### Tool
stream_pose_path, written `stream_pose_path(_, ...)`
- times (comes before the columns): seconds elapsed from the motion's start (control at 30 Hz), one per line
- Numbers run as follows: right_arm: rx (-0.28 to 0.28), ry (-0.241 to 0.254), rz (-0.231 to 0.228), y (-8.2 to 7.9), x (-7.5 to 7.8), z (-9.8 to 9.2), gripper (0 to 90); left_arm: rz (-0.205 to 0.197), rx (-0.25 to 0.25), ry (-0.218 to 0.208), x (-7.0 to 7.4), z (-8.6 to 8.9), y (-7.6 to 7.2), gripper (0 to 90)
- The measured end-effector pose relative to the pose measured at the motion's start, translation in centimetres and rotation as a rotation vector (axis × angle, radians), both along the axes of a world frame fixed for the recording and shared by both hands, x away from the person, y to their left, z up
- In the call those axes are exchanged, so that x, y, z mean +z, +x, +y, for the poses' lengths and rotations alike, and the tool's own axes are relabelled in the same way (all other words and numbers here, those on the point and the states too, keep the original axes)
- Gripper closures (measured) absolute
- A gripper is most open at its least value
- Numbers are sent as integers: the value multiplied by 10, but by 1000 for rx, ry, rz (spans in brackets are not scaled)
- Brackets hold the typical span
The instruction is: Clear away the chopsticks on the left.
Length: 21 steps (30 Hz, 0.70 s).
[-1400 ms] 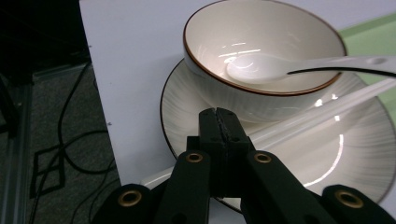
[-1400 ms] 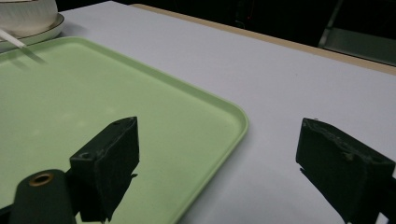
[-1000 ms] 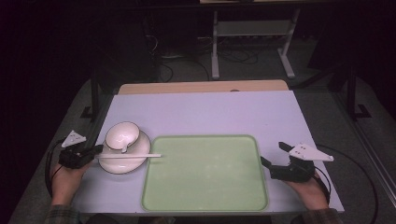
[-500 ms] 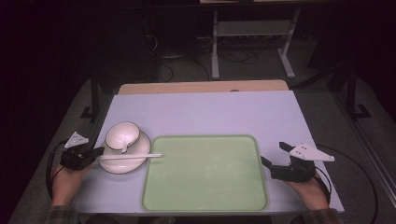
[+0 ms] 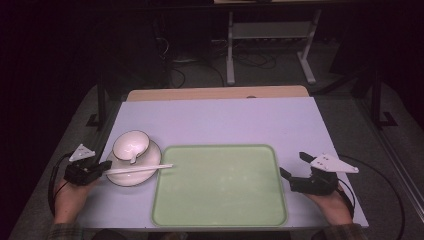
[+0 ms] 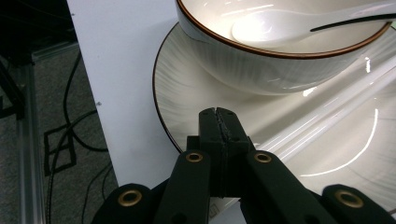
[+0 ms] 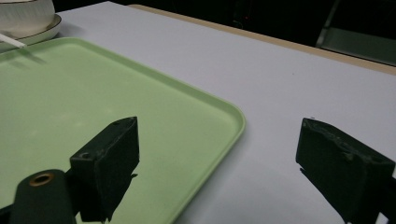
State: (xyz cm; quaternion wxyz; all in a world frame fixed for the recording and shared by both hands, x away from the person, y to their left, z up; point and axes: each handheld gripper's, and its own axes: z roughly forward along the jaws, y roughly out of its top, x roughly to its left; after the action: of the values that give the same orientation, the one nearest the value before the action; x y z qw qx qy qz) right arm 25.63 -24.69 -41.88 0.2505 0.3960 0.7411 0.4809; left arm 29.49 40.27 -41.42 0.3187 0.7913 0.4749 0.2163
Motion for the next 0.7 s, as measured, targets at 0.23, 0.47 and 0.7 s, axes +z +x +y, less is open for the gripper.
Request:
stream_pose_path(0.23,-2,-1,-1,0,0,-1,126,8,-7,-2,0,-2,-4,900)
stream_pose_path(0.47,-2,0,-1,-1,0,-1,126,-31,-29,-21,9,-9,-13,900)
stream_pose_path(0.7,-8,3,-1,-1,0,-1,126,-31,-100,-66,14,-29,-22,900)
